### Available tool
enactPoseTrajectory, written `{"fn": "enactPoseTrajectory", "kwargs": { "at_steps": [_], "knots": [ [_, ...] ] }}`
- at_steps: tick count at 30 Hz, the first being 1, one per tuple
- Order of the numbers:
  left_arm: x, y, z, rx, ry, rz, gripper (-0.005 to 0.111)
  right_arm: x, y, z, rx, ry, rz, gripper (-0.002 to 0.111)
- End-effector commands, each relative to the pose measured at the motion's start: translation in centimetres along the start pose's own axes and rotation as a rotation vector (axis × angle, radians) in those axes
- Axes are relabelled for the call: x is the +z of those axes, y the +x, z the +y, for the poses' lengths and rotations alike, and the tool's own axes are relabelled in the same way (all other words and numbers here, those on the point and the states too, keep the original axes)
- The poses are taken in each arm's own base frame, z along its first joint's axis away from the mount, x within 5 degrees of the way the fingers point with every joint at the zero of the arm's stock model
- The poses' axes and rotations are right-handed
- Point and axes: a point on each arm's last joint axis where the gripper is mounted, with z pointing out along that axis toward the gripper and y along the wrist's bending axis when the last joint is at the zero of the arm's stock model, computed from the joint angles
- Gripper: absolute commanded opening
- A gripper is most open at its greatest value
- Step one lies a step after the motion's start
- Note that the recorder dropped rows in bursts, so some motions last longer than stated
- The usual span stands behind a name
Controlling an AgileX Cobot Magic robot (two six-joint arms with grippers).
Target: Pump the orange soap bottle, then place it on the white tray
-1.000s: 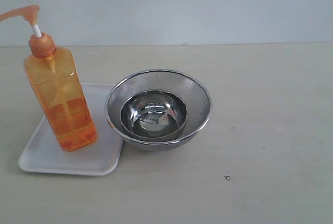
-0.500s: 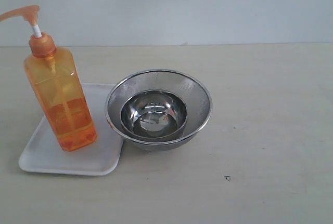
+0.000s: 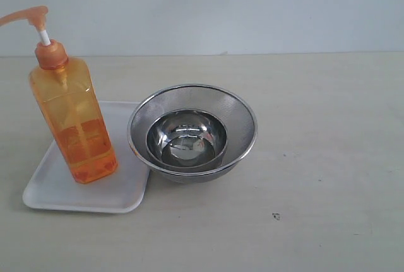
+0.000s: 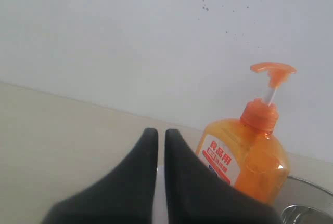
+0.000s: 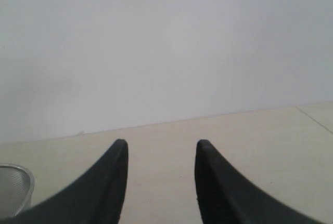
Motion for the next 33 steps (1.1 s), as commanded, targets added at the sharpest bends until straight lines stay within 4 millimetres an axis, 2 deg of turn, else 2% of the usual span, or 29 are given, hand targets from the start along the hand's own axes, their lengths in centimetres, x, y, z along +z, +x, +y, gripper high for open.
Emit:
{"fn": "enactPoseTrajectory", "kwargs": {
  "at_steps": [1,13,33],
  "knots": [
    [-0.1,0.1,0.1,-0.012,-0.001,-0.002,0.005,-0.1,0.0,0.1,-0.061,-0.006,0.013,0.038],
    [-0.1,0.1,0.1,-0.012,-0.001,-0.002,0.005,-0.4,2.6,-0.7,-0.138,0.062,0.286,0.038],
    [-0.1,0.1,0.1,-0.012,-0.001,-0.002,0.005,-0.5,3.0,-0.8,-0.145,0.064,0.323,0.038]
  ]
}}
